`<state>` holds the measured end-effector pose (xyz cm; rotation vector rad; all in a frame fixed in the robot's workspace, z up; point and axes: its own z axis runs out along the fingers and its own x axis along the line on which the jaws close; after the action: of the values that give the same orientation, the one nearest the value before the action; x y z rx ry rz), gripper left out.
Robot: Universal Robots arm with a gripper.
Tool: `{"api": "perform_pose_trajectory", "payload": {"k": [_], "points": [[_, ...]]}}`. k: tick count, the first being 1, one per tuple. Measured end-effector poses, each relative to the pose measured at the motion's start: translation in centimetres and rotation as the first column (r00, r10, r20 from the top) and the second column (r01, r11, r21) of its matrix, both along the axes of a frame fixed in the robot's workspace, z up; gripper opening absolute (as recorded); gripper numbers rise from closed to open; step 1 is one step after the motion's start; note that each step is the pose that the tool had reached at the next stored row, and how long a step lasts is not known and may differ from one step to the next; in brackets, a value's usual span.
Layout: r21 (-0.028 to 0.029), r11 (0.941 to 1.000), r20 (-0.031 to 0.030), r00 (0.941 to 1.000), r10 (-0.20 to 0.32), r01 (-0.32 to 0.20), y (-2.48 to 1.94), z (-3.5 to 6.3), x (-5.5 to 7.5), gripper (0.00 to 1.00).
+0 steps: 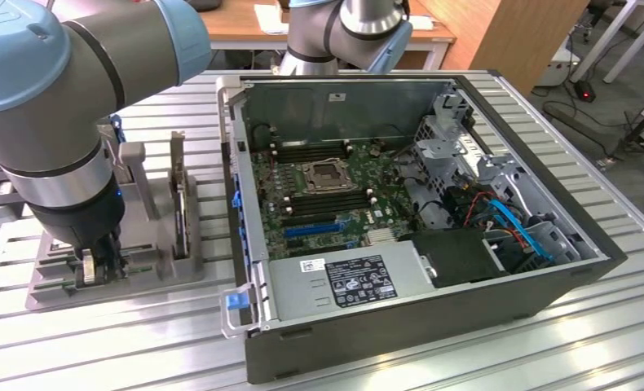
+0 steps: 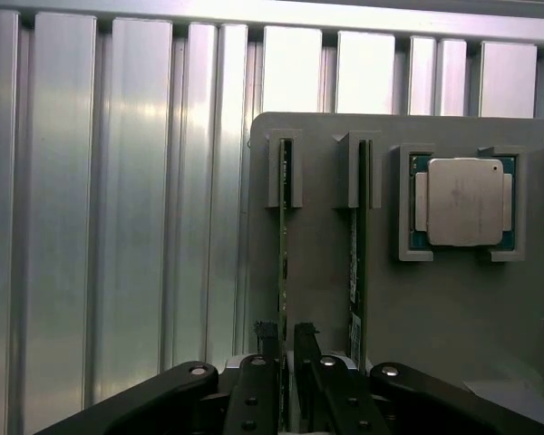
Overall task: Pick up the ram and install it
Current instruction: 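Pick up the ram and move it above insertion slot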
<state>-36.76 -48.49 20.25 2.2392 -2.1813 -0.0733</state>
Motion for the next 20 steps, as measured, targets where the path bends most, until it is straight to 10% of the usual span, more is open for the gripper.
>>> {"api": "perform_pose_trajectory", "payload": {"k": [20], "points": [[-0.0001, 1.0, -0.0001, 1.0, 0.0, 0.0, -0.01, -0.1, 0.0, 0.13]]}}
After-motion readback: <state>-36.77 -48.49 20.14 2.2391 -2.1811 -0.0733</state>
